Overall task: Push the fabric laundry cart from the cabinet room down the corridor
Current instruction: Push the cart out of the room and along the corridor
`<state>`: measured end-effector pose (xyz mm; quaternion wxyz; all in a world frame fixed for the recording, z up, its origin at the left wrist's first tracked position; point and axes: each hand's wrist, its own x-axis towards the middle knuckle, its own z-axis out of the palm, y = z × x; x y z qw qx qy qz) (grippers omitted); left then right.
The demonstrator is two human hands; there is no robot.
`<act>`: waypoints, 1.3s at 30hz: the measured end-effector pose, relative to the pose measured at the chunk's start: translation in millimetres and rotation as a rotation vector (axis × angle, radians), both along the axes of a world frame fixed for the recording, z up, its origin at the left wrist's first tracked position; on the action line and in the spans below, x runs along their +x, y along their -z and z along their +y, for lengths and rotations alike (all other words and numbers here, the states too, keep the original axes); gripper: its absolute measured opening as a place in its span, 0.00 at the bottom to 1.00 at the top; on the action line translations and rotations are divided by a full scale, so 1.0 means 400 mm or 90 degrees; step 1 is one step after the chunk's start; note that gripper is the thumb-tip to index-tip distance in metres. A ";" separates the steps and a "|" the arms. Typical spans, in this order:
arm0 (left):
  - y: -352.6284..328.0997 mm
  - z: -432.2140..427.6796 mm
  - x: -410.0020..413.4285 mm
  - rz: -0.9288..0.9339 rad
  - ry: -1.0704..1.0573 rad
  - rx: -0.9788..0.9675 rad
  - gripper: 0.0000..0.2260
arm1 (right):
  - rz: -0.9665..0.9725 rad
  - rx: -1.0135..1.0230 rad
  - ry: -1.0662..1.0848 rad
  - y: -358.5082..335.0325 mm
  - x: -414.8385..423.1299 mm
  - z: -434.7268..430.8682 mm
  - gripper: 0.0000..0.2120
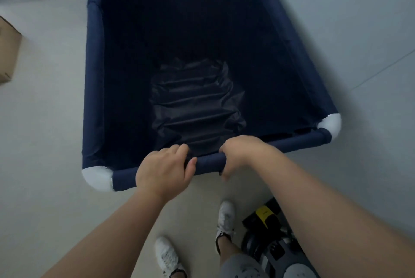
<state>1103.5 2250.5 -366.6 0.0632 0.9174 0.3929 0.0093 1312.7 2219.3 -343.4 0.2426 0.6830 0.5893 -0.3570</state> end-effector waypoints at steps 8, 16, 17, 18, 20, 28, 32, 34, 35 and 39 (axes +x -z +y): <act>0.003 0.033 0.034 -0.035 -0.170 -0.060 0.08 | -0.010 0.077 -0.053 0.015 0.020 0.018 0.10; 0.006 0.037 0.035 -0.004 -0.125 -0.036 0.13 | -0.019 0.065 -0.034 0.008 0.012 0.023 0.12; 0.006 0.038 0.034 0.002 -0.124 -0.034 0.13 | -0.019 0.057 -0.030 0.005 0.010 0.026 0.12; 0.007 0.038 0.034 0.010 -0.121 -0.033 0.13 | -0.020 0.047 -0.027 0.003 0.008 0.028 0.13; 0.008 0.040 0.033 0.014 -0.115 -0.029 0.12 | -0.023 0.026 -0.020 0.000 0.008 0.035 0.15; 0.015 0.042 0.035 -0.002 -0.102 0.000 0.14 | -0.020 -0.046 -0.017 0.007 0.018 0.061 0.19; 0.016 0.053 0.049 -0.007 -0.094 0.000 0.15 | -0.018 -0.049 -0.020 0.004 0.030 0.072 0.21; 0.016 0.058 0.052 -0.017 -0.091 0.004 0.14 | -0.016 -0.052 -0.022 0.002 0.036 0.080 0.21; 0.016 0.061 0.054 -0.021 -0.091 0.006 0.14 | -0.014 -0.053 -0.021 0.003 0.038 0.084 0.21; 0.014 0.069 0.057 -0.029 -0.088 0.017 0.13 | -0.010 -0.050 -0.031 0.006 0.042 0.090 0.20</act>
